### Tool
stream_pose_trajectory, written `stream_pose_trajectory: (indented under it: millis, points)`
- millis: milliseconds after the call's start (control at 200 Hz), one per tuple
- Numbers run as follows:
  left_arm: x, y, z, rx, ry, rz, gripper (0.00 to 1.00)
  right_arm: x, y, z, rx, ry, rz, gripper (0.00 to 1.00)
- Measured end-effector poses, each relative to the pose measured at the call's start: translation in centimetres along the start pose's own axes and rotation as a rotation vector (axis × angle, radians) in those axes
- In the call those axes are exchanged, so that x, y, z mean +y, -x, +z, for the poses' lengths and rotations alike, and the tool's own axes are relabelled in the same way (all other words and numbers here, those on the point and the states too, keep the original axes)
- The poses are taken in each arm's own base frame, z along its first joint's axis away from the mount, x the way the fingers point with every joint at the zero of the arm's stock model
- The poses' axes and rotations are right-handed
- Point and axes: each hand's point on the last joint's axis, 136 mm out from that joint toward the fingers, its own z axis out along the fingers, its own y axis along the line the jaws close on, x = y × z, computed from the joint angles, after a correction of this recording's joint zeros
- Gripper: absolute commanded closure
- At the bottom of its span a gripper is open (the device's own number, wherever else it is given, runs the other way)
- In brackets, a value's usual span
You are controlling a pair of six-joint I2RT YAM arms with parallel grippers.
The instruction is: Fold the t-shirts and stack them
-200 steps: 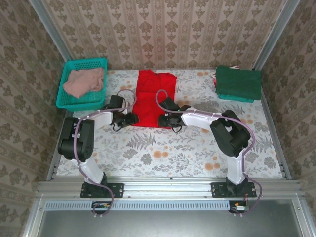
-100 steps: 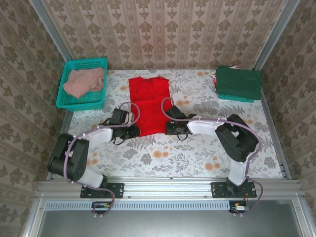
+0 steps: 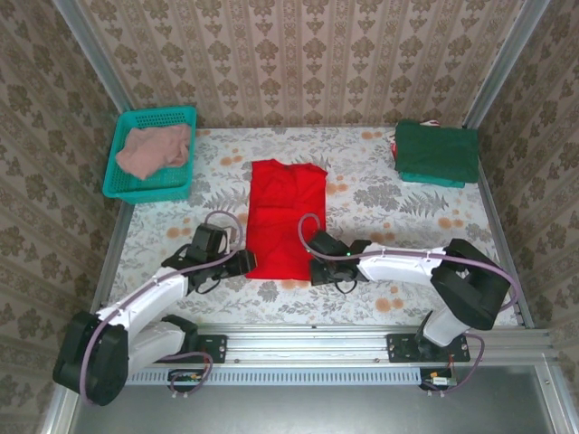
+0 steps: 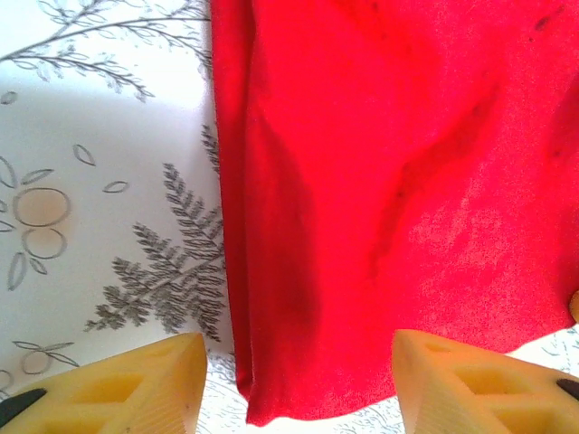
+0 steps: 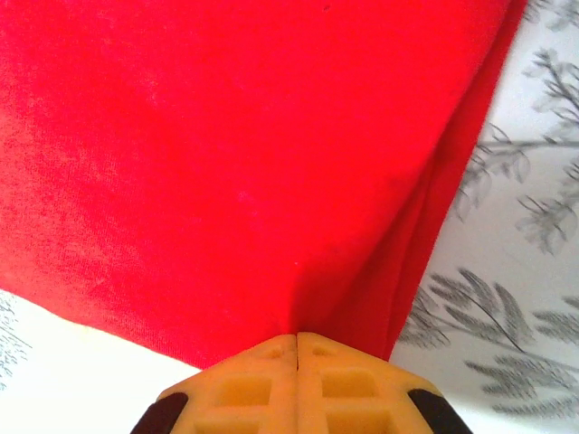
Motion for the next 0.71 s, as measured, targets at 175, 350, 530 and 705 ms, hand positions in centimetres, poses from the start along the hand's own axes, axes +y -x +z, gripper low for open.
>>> stream_pose_trajectory:
  millis: [175, 350, 530, 705]
  points:
    - [-0.6, 1.3, 0.4, 0.026, 0.034, 0.022, 0.57, -1.1, 0.5, -1.3, -0.029, -0.039, 0.011, 0.78]
    - [-0.4, 1.0, 1.9, 0.086, 0.058, 0.034, 0.69, -2.0, 2.4, -1.7, -0.059, -0.068, 0.046, 0.66]
    - [-0.5, 0.5, 2.1, 0.104, 0.06, 0.048, 0.85, -2.5, 4.3, -0.8, -0.077, -0.085, 0.07, 0.63]
    - [-0.6, 0.5, 1.9, 0.104, 0.058, 0.055, 0.98, -3.3, 4.0, 0.7, -0.047, -0.113, 0.077, 0.62]
